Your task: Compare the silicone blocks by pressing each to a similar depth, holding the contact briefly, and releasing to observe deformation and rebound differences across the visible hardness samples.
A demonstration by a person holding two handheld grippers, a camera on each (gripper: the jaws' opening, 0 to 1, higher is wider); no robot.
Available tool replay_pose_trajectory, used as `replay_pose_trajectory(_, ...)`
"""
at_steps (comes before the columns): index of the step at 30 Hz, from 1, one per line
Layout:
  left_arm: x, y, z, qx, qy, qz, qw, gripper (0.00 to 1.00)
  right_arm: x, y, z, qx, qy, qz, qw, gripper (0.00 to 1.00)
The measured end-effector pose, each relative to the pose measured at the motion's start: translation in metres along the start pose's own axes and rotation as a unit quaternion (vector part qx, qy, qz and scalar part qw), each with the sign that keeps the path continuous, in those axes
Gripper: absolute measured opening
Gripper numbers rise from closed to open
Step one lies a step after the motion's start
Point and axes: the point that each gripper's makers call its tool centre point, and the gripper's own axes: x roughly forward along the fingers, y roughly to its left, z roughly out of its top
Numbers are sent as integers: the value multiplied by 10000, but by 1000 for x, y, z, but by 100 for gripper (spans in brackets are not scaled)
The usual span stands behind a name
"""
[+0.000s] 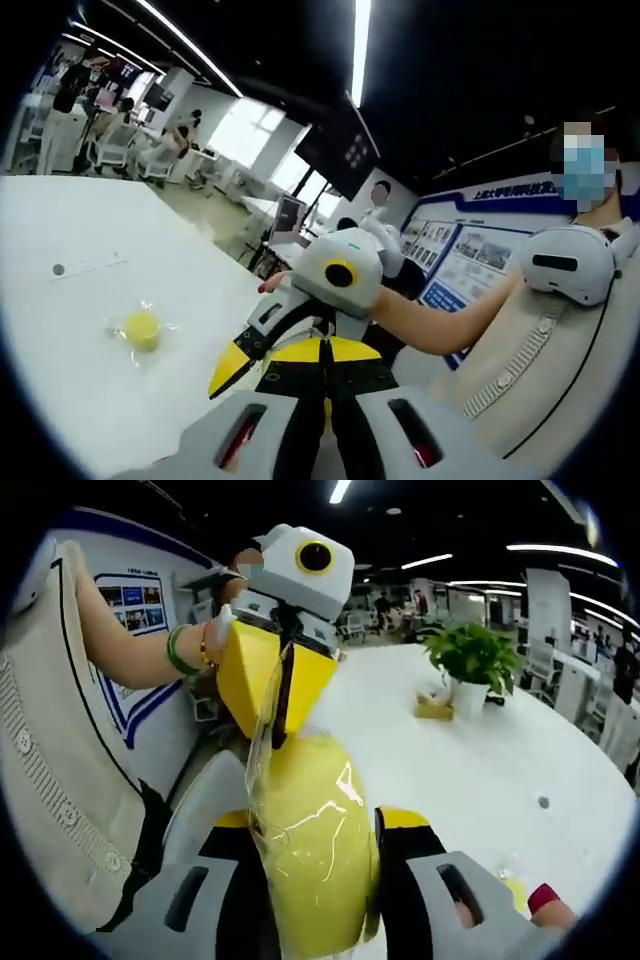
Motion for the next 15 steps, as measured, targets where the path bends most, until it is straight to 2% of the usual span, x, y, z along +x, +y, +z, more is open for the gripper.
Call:
replay_pose_trajectory(6,-2,-2,-1,66,12,21,10000,0,0,1,0,-53,34,-127,9999,26)
replay_pose_trajectory(8,-2,-2,-2,103,25,31,9999,0,-1,1,-1,-181,102,-226,9995,24)
replay_pose_trajectory(10,-2,-2,-2,95,3,43,9999,0,-2,0,-2,-120,171,-339,9992,21)
replay_pose_trajectory(12,-3,-1,0,87,-40,44,9999,0,-3,-7,0,-330,171,-603,9975,17)
replay_pose_trajectory(15,-2,-2,0,86,-80,22,9999,0,-4,-5,0,-343,191,-656,9971,14)
